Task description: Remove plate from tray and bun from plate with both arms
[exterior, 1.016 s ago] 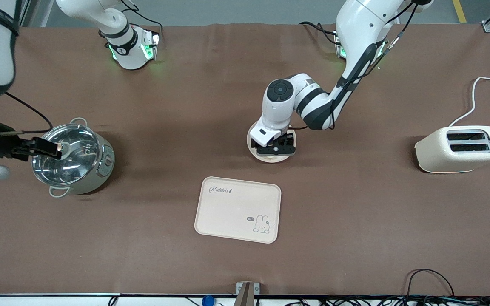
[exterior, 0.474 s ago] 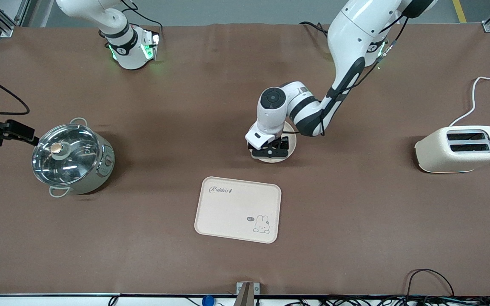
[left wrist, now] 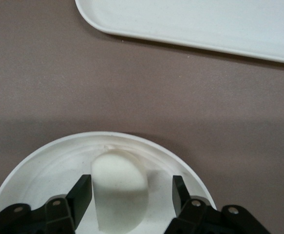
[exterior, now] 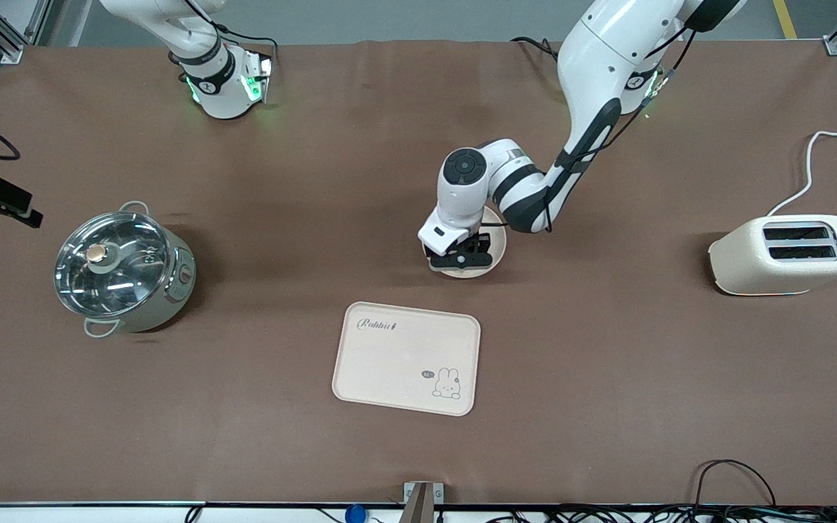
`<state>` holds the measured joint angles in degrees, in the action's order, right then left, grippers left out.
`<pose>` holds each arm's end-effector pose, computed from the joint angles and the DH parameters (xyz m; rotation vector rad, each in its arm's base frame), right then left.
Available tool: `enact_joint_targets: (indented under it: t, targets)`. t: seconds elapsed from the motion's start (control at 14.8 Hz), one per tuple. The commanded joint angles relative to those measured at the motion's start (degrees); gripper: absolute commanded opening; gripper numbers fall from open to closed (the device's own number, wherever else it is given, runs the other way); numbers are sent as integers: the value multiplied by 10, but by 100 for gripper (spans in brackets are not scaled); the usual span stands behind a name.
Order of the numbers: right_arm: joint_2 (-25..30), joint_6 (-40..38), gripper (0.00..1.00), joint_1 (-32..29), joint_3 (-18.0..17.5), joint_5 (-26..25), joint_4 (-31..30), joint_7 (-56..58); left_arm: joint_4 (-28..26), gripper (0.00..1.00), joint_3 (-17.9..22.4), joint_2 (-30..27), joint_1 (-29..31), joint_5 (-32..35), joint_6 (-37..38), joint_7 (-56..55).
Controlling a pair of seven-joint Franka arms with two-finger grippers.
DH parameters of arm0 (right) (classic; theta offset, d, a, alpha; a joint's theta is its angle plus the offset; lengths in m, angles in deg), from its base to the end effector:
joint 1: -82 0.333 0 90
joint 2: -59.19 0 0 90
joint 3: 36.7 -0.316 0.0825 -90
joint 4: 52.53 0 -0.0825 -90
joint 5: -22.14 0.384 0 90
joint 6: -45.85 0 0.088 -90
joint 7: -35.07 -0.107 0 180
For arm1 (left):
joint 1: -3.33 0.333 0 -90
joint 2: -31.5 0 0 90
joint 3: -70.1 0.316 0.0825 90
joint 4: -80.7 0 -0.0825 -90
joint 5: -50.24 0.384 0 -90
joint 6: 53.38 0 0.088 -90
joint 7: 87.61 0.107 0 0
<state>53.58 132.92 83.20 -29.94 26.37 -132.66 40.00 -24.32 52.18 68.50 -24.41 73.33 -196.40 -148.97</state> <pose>0.5785 -0.0441 0.6459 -3.0815 0.0087 -0.0453 0.4627 -0.4579 0.1963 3.1231 0.0356 0.1458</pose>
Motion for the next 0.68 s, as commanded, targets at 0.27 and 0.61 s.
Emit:
enact_joint_targets:
  t: [0.27, 0.61]
  targets:
    - [64, 15, 100, -46, -81, -37, -71, -22, 0, 37, -1, 3, 1, 14, -7, -17]
    - [67, 15, 100, -48, -81, -47, -75, -19, -4, 19, -1, -2, 4, 15, -4, -13]
